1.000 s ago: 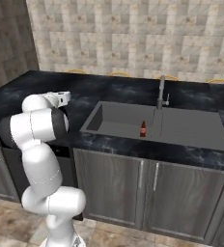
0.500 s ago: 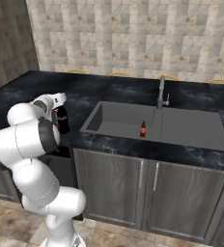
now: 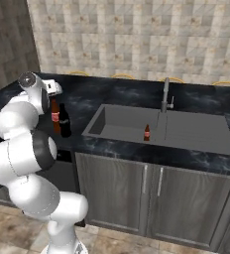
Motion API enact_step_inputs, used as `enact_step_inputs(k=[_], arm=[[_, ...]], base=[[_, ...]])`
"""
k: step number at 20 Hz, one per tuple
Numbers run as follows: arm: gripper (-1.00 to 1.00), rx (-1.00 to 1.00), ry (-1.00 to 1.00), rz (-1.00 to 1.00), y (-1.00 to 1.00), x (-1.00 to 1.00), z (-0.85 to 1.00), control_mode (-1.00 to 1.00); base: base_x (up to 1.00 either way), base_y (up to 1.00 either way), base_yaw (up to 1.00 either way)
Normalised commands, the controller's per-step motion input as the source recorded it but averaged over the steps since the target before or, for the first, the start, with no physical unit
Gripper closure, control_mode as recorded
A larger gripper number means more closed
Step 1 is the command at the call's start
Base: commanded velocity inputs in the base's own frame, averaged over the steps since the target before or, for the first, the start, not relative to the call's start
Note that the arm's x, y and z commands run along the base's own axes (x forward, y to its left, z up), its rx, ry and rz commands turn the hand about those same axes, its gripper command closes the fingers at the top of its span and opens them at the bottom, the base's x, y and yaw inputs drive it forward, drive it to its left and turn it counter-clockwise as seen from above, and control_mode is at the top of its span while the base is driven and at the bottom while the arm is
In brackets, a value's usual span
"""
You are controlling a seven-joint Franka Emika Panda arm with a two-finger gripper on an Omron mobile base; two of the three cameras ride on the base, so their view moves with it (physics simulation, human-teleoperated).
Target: Place the large bottle from the dining counter next to the other large bottle outside the sink, and place the small bottle from the dining counter next to the other small bottle inside the sink.
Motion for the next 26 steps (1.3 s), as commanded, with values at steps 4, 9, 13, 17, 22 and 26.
enact_step_inputs(k=[4,9,13,17,22,26], arm=[[-1.0,-0.1,0.11,0.0,-0.02,-0.24,-0.03,-1.0],[-1.0,0.01,-0.06,0.0,-0.39,-0.57,-0.34,-1.0],[-1.0,0.09,-0.09,0.0,-0.69,-0.62,-0.69,-1.0],[-1.0,0.1,-0.05,0.0,-0.77,-0.36,-0.62,-1.0],[-1.0,0.04,-0.02,0.0,-0.49,-0.08,-0.16,-1.0],[-1.0,0.01,0.0,0.0,-0.32,0.0,-0.02,-1.0]], base=[[0.0,0.0,0.0],[0.0,0.0,0.0],[0.0,0.0,0.0],[0.0,0.0,0.0],[0.0,0.0,0.0],[0.0,0.0,0.0]])
